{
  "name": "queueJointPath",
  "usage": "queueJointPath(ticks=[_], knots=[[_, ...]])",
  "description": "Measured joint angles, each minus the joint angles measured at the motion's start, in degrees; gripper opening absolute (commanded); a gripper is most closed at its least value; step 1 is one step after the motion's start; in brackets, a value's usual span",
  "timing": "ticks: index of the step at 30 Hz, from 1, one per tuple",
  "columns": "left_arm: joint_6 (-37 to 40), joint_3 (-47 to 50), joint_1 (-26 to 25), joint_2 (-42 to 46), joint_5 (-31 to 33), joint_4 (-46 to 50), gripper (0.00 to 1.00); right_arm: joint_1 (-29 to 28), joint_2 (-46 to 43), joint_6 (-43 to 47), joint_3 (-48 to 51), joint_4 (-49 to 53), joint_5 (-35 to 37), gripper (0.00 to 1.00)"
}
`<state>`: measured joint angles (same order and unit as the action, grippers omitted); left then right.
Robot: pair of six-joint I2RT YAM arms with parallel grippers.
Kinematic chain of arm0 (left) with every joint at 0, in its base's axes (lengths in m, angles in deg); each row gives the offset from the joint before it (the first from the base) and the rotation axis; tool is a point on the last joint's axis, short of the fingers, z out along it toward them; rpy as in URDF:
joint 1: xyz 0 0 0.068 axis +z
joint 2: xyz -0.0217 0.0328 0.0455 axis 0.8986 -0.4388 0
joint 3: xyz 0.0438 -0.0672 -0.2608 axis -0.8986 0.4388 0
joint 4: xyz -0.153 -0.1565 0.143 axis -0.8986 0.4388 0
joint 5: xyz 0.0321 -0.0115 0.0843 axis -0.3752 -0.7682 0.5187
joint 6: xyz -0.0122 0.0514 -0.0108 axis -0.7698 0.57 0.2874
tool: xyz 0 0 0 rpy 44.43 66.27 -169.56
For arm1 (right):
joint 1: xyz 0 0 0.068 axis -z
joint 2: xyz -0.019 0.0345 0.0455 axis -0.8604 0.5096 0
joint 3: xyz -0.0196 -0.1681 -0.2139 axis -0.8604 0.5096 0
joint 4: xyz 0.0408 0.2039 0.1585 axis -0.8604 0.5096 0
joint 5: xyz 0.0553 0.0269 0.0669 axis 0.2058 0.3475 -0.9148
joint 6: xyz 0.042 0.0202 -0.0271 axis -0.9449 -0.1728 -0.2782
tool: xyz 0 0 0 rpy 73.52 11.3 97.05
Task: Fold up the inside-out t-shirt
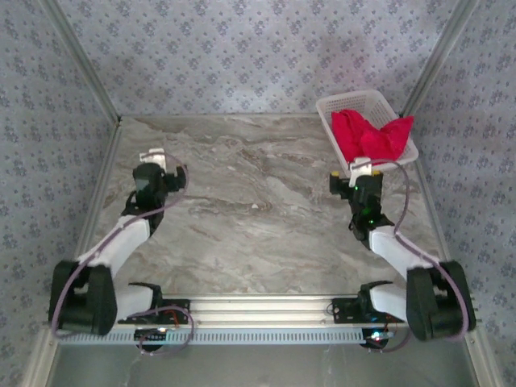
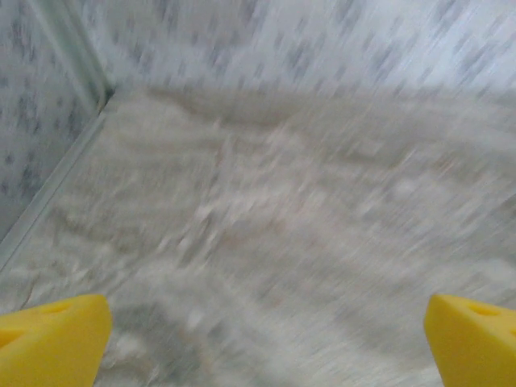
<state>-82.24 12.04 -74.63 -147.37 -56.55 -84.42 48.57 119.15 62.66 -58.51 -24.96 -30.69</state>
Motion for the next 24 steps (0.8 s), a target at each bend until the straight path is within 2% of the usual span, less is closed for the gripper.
queueJointPath(ticks=[4, 8, 10, 12, 18, 24], knots=[[-7.34, -4.22, -1.51, 7.10, -2.99, 7.82, 1.00, 1.01, -2.73, -10.75, -14.32, 13.92, 3.04, 1.00], [-16.00, 1.36, -1.07, 8.37, -0.81, 12.37, 1.00, 8.26, 2.95, -23.50, -26.97, 25.59, -0.48, 1.00], [-18.95, 5.16, 0.52, 7.30, -0.68, 15.26, 1.00, 11.98, 9.14, -28.11, -32.48, 29.75, -3.23, 0.98], [-21.03, 8.00, 2.21, 7.61, -0.48, 18.67, 1.00, 14.88, 18.03, -32.48, -39.87, 35.93, -5.42, 0.92], [-23.45, 9.62, 2.78, 11.50, -0.50, 18.38, 1.00, 17.59, 42.42, -37.92, -64.85, 53.22, -9.05, 0.76], [-24.17, 9.62, 2.78, 11.37, -0.76, 17.51, 1.00, 17.07, 56.15, -39.32, -81.59, 65.42, -12.63, 0.77]])
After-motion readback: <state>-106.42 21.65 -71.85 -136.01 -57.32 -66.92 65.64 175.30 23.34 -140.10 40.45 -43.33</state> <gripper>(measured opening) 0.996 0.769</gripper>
